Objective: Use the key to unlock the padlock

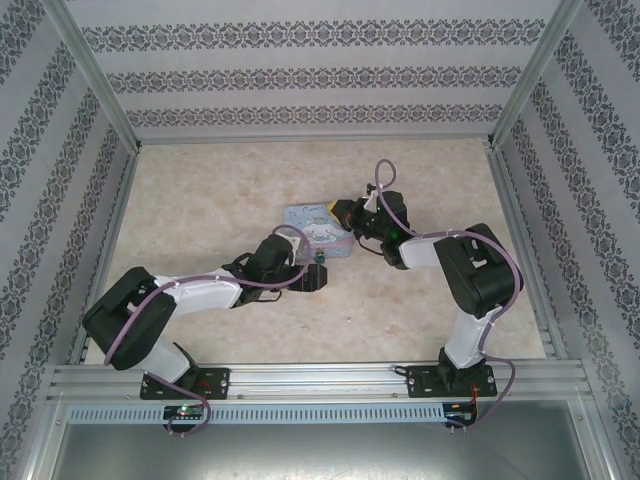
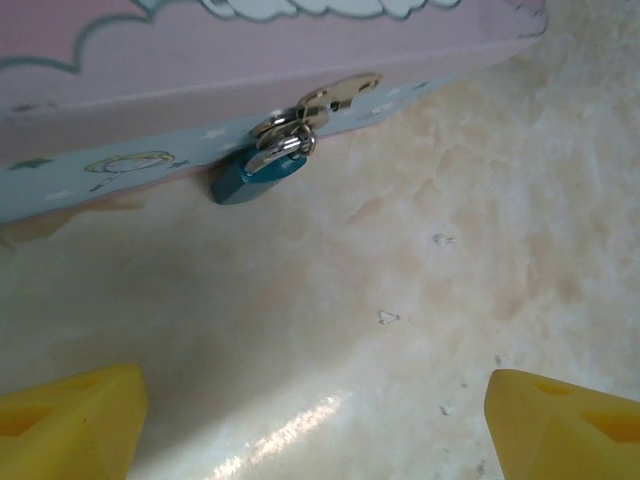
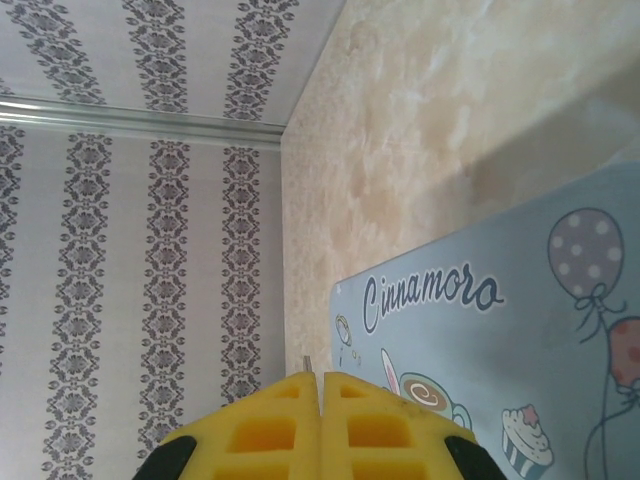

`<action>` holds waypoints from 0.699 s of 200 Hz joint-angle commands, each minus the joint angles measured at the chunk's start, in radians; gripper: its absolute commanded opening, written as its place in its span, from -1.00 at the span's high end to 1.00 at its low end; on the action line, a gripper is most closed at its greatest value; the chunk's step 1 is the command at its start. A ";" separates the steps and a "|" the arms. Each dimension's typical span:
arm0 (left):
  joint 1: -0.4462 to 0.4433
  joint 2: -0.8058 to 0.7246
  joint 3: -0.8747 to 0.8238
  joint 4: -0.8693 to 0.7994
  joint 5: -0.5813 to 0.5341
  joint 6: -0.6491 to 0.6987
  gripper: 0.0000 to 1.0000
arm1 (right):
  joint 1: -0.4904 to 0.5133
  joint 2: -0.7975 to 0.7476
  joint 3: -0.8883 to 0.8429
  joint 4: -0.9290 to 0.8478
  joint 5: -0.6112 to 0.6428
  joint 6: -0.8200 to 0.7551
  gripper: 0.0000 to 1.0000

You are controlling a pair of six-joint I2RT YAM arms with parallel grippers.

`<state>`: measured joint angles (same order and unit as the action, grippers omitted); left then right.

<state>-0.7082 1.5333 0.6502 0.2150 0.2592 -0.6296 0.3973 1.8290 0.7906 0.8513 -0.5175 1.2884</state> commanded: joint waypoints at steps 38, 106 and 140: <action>-0.019 0.100 0.044 0.122 -0.057 0.157 -0.72 | 0.012 0.065 0.031 0.069 -0.004 0.034 1.00; -0.019 0.209 0.035 0.283 -0.119 0.169 -0.67 | 0.015 0.072 0.018 0.055 0.017 0.042 1.00; -0.018 0.267 0.049 0.326 -0.149 0.171 -0.66 | 0.017 0.083 0.009 0.052 0.019 0.044 1.00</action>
<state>-0.7200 1.7367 0.6796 0.4660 0.1505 -0.4793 0.4000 1.8889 0.8024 0.8715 -0.5114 1.3296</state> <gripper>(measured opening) 0.833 0.065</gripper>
